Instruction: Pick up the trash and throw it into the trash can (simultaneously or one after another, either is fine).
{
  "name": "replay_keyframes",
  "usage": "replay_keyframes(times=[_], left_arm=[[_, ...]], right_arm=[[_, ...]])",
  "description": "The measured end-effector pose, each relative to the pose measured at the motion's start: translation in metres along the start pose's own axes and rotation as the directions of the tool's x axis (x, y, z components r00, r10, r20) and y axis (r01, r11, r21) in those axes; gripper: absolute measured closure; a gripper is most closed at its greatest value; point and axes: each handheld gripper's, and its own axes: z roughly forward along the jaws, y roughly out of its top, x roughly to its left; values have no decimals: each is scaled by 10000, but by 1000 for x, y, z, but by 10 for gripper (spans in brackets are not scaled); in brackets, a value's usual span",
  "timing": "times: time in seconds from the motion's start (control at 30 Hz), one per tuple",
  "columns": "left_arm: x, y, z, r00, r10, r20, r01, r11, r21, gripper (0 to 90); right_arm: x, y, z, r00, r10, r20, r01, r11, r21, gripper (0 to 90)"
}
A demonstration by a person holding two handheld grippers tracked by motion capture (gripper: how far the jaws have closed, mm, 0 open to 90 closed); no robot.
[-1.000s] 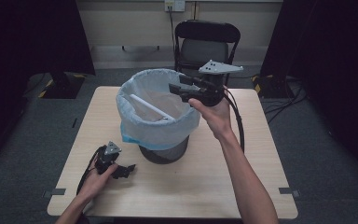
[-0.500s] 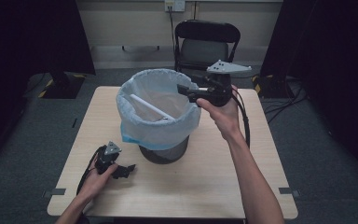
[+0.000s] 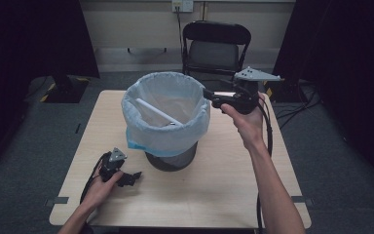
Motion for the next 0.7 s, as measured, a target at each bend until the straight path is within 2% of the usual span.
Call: replay_keyframes(times=[0.3, 0.7], left_arm=[[0, 0, 0, 10000, 9, 1, -9, 10000, 8, 0], [0, 0, 0, 10000, 10, -10, -10, 10000, 14, 0]], right_arm=[[-14, -16, -11, 9977, 357, 577, -370, 9991, 221, 228], [-19, -42, -25, 9939, 425, 1021, -491, 9967, 638, 215]])
